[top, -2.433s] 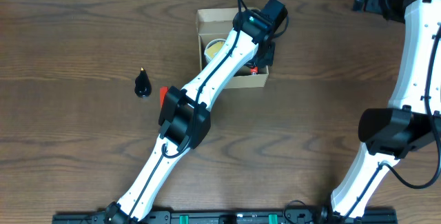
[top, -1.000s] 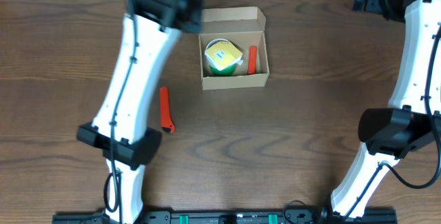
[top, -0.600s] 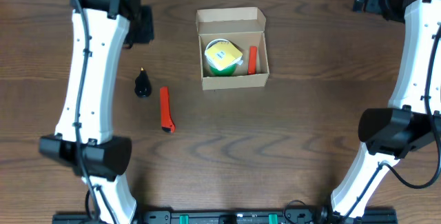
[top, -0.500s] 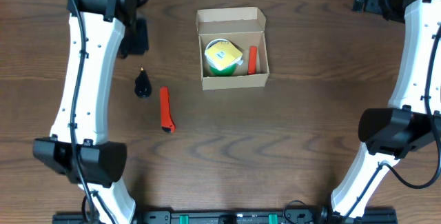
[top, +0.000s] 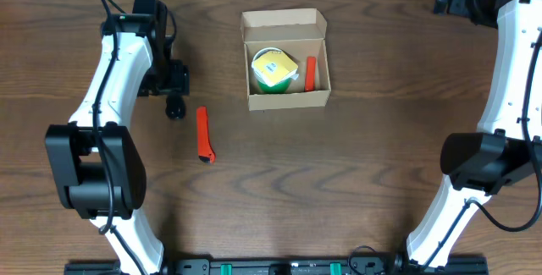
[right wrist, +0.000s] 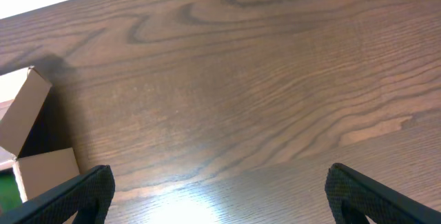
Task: Pack container
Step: 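Retract left gripper and move it over the black tape cutter, then lower left gripper onto the black tape cutter and grasp it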
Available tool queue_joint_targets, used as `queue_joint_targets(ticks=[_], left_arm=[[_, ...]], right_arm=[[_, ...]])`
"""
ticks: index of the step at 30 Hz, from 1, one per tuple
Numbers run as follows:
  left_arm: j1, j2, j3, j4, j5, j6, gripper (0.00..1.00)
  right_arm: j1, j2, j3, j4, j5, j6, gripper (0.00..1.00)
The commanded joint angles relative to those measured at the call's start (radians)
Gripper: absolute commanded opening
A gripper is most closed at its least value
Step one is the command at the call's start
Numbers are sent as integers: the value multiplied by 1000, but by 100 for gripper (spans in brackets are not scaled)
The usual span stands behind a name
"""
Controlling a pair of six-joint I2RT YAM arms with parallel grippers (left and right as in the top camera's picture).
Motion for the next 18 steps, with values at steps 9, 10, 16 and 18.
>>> queue_joint_targets(ticks=[9,10,16,18], left_arm=[[0,146,-12,72,32,-181,75],[0,160,-12,74,34,-187,75],[2,221,-12,76,31,-210,82],[2,228,-12,82,31,-220,82]], right_arm=[[0,5,0,-2,-2,12,99],[0,5,0,-2,-3,12,99],[0,5,0,-2,-2,12,99],[0,5,0,-2,-2,12,99]])
